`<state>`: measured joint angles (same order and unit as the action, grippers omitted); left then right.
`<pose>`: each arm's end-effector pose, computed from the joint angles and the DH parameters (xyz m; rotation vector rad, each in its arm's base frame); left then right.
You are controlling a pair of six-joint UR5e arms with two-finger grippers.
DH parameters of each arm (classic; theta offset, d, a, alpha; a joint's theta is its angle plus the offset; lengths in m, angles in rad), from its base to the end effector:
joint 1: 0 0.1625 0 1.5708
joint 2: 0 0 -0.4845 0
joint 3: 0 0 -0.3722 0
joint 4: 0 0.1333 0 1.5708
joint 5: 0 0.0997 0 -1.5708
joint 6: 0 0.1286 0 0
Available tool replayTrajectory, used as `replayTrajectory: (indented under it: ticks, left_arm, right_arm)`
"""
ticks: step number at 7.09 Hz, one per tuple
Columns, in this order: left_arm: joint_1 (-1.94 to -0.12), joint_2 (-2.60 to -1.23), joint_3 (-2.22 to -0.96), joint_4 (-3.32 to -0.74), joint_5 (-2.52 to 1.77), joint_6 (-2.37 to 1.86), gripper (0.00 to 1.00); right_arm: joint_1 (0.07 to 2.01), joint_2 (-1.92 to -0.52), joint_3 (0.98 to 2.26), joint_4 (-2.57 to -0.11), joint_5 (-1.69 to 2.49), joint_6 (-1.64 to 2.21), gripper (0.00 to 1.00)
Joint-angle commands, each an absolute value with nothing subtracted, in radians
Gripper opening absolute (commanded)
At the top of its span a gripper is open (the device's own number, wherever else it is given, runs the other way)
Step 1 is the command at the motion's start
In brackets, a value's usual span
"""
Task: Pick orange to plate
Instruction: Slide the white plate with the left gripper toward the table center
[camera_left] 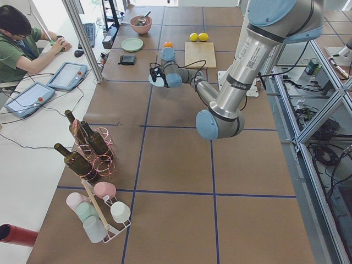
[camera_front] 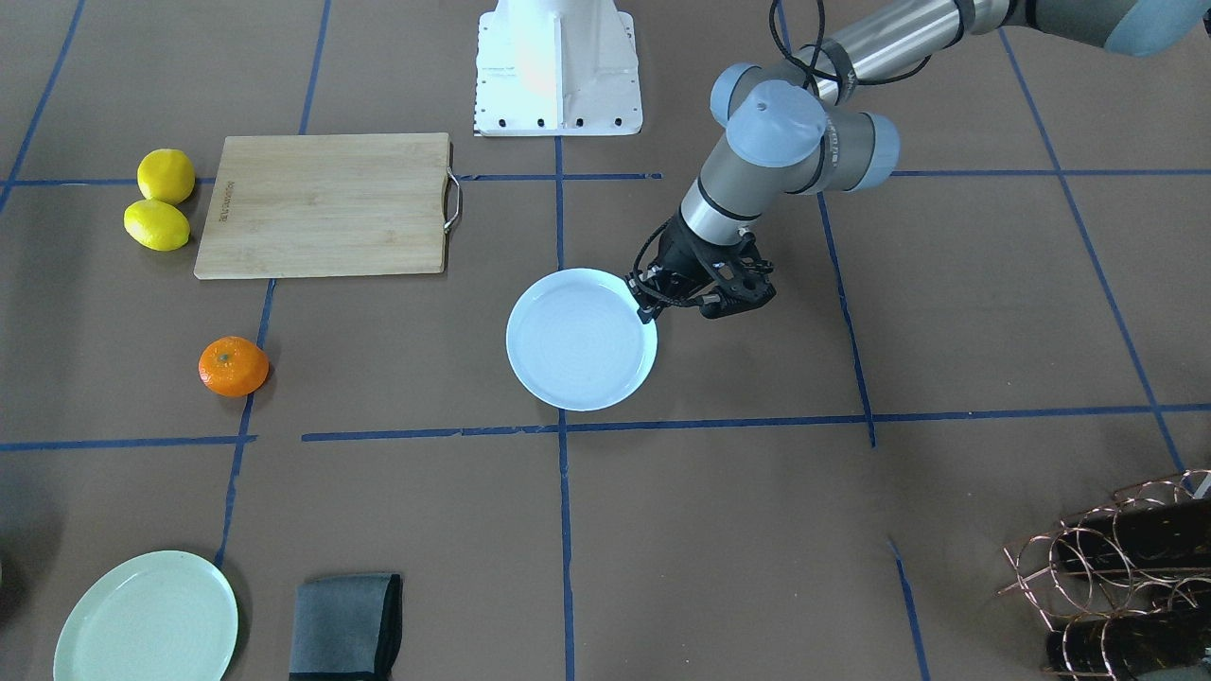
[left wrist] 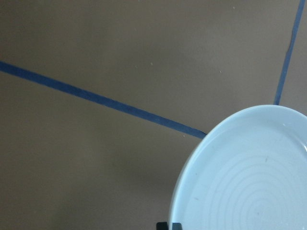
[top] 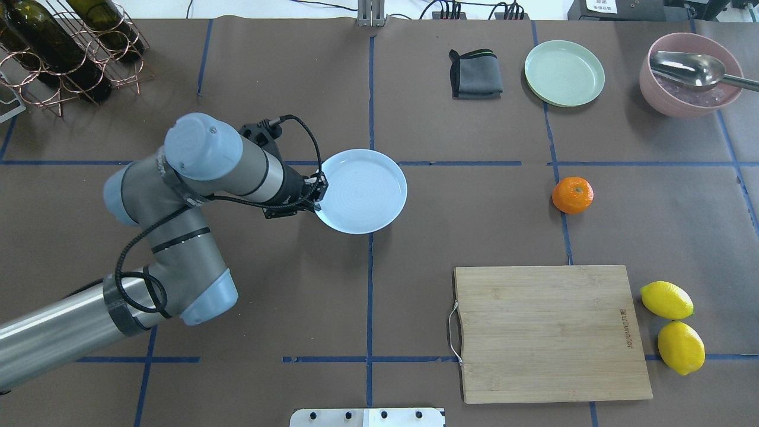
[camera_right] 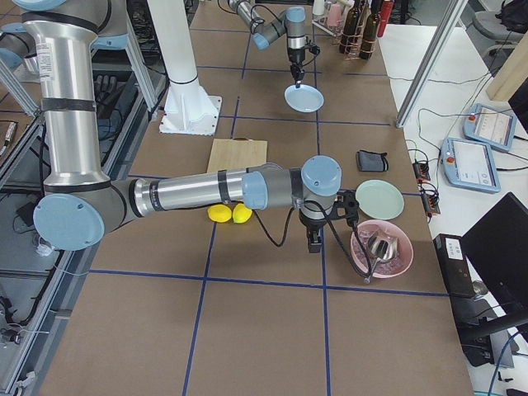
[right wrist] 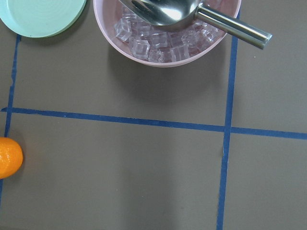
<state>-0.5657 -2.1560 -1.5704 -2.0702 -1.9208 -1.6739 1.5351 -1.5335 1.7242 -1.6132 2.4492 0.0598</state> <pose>0.5696 -0.4673 0.3293 -0.0610 1.1233 -0.4079 0.0167 -0.4952 0.6426 0.0966 -0.8823 -0.0426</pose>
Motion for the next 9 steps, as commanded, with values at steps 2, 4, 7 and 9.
replayTrajectory:
  ticks: [2, 4, 7, 9]
  left_arm:
    - [-0.505, -2.163, -1.537, -2.088, -1.867, -1.691, 0.00]
    - [-0.526, -2.161, -1.536, -2.097, -1.867, -1.630, 0.21]
    - [-0.593, -2.154, -1.543, -2.094, -1.900, -1.582, 1.00]
    - [-0.655, -2.142, -1.566, -2.066, -1.997, -1.501, 1.00]
  right_arm:
    - [1.499, -1.532, 1.779, -1.612, 2.445, 0.152, 1.00]
    - [1.493, -1.532, 1.782, -1.612, 2.444, 0.153, 1.00]
    - [1.413, -1.529, 1.827, -1.612, 2.439, 0.233, 1.00]
    - [1.315, -1.502, 1.870, -1.586, 2.404, 0.380, 1.00]
